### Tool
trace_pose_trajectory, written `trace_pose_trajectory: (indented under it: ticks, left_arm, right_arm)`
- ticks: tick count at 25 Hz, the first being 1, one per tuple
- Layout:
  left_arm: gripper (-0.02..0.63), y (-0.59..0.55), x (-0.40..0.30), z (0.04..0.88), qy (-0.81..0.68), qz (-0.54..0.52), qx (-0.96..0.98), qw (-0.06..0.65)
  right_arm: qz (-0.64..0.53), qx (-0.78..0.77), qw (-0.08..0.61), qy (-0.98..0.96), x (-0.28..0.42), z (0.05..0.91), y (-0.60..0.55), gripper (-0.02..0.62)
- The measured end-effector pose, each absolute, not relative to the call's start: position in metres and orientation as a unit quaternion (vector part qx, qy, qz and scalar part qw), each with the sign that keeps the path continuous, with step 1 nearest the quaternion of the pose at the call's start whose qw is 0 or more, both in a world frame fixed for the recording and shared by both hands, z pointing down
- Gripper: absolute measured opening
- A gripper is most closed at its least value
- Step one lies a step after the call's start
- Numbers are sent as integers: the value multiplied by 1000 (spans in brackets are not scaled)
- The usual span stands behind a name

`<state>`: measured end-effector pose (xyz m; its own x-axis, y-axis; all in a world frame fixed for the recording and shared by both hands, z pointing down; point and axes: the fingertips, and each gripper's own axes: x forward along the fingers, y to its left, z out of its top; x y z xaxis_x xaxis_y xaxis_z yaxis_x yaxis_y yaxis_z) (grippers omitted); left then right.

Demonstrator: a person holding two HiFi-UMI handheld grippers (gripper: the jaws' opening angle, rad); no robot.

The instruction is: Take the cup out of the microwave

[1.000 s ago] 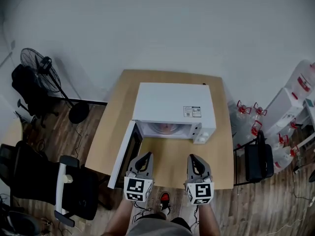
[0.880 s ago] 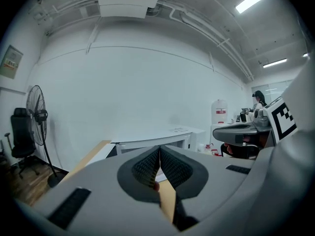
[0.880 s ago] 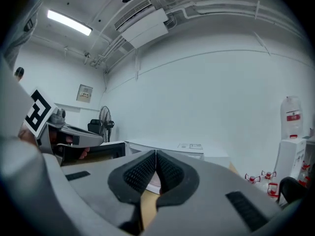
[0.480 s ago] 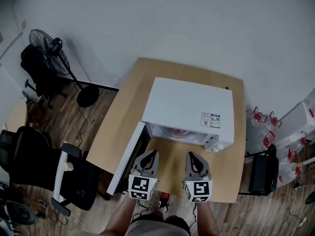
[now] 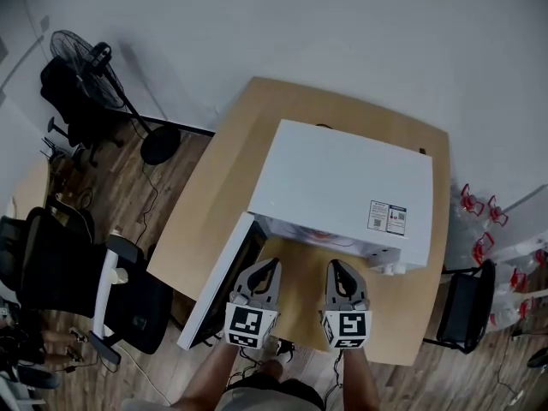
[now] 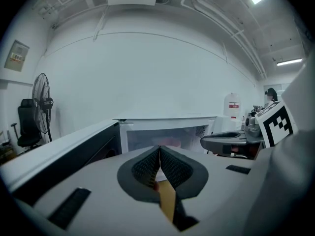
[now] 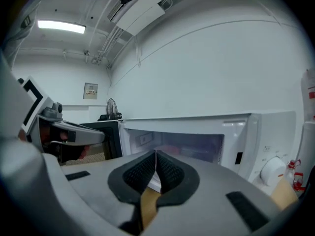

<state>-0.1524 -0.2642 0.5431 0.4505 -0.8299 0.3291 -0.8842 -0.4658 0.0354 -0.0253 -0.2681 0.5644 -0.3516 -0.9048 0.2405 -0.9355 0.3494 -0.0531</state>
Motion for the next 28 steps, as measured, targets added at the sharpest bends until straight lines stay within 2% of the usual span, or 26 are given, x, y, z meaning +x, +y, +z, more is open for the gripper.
trace_pose_trajectory:
  ticks: [5,11,14,18,22,28]
  left_arm:
    - [23,-272,-153,553,-509,142,842,107]
    - [23,-278,-154,558,-510,143,840,113]
    - [23,-279,-154,559,-510,143,841,114]
    - [23,-281,-154,564,-509,144,840,118]
    - [23,-282,-156,566,-511,144,839,120]
    - [23,-286,-159,568,-514,147,836,123]
  right_arm:
    - [107,545,92,-827,-31,581,-285,30]
    - [127,544,92,-824,-33,597,-309,168]
    - [136,544,95,-822,-36,605,-321,260]
    - [139,551,101,-817,-36,616,-336,331]
    - [142,559,111,-810,-36,626,-349,362]
    - [143,562,117,-806,-40,636,-365,372]
